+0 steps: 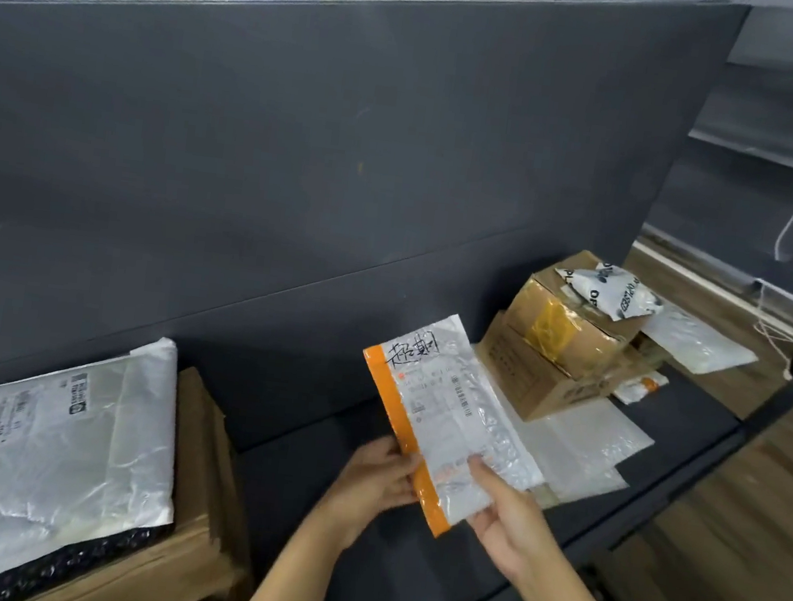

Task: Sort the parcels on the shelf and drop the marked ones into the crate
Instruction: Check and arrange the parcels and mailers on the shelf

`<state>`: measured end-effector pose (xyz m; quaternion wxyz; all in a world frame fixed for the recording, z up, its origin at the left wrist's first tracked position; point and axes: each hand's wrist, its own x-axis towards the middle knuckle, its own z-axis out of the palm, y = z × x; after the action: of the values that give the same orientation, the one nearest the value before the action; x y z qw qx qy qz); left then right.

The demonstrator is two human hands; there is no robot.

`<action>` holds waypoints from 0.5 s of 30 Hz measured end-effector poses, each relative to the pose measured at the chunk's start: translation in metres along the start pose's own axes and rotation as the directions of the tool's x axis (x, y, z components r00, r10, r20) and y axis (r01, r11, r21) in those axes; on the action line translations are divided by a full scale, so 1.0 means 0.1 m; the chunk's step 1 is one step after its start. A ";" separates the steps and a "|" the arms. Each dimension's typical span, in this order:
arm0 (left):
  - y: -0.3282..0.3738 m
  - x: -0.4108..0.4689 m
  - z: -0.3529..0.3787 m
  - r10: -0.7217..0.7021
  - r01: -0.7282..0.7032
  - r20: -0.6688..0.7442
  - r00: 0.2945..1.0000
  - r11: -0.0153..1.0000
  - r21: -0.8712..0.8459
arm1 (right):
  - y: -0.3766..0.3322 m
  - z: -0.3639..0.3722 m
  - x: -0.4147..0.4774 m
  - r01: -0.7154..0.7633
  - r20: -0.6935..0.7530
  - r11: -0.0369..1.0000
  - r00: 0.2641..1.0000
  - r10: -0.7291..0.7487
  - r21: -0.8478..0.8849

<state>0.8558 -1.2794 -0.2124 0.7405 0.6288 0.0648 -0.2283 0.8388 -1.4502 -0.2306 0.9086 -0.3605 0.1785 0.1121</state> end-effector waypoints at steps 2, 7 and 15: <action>-0.11 -0.04 0.24 0.034 -0.037 0.081 0.996 0.998 0.043 | 0.12 0.01 -0.01 0.045 -0.032 0.997 0.999 -0.043 0.056; 0.04 0.03 0.13 0.013 -0.020 0.084 0.996 0.996 0.085 | -0.02 -0.19 -0.12 0.077 -0.118 0.997 0.990 -0.074 0.019; -0.03 0.17 -0.13 -0.111 0.067 0.203 0.973 0.975 0.213 | 0.02 -0.35 -0.24 0.062 -0.134 0.970 0.986 -0.096 -0.236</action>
<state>0.8716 -1.2719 -0.2241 0.6635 0.6698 -0.0108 -0.3332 0.8081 -1.4745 -0.2457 0.8489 -0.4778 0.2151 0.0694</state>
